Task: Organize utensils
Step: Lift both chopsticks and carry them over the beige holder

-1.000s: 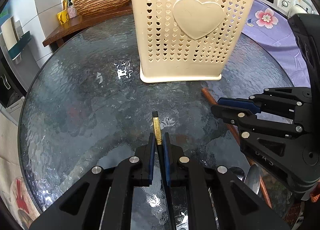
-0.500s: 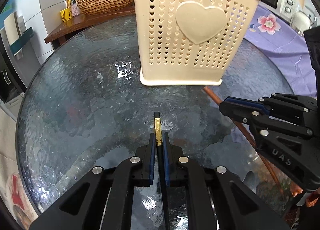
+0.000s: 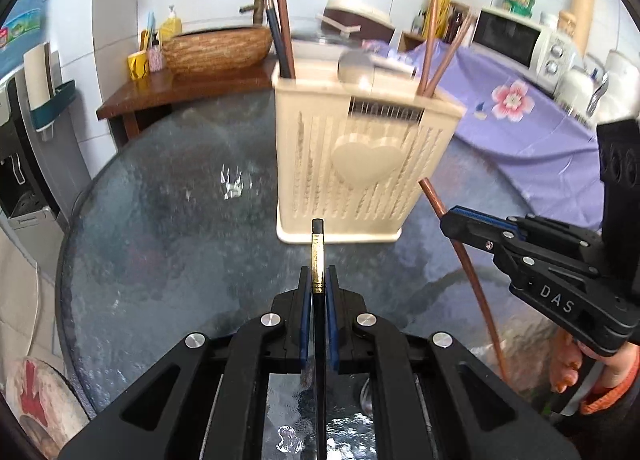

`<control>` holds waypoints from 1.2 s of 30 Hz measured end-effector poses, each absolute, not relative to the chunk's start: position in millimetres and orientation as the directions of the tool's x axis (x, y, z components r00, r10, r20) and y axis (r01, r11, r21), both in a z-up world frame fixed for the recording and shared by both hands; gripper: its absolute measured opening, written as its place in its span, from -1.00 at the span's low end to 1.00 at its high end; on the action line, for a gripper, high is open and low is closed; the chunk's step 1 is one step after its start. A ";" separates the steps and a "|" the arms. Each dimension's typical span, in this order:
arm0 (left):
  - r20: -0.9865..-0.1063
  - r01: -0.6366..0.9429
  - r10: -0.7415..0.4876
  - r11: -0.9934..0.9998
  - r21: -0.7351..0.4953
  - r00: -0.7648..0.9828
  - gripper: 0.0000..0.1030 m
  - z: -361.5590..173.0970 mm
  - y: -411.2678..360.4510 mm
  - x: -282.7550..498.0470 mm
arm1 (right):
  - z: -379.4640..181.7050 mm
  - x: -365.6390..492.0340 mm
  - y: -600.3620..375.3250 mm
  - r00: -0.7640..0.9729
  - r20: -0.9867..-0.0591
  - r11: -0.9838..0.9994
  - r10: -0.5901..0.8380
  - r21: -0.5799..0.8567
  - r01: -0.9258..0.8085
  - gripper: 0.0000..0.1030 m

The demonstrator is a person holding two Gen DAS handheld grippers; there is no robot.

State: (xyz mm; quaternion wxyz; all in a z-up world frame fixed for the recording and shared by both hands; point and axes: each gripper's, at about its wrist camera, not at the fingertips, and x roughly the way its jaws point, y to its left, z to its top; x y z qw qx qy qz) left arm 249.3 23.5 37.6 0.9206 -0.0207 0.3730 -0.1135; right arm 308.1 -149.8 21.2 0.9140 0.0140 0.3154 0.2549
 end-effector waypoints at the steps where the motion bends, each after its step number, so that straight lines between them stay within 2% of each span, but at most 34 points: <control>1: -0.666 0.196 -0.230 0.972 -0.127 0.710 -0.86 45.1 25.6 247.0 | 28.6 303.8 -152.5 0.682 -0.549 0.866 0.484 0.185 -0.465 -0.85; 8: -0.581 0.220 -0.255 0.967 -0.132 0.773 -0.86 82.2 27.0 229.0 | 71.9 277.8 -164.5 0.711 -0.458 0.838 0.533 0.172 -0.518 -0.85; 36: -0.467 0.233 -0.256 0.967 -0.107 0.846 -0.86 132.1 29.5 190.7 | 126.7 230.0 -172.0 0.733 -0.391 0.813 0.557 0.078 -0.577 -0.86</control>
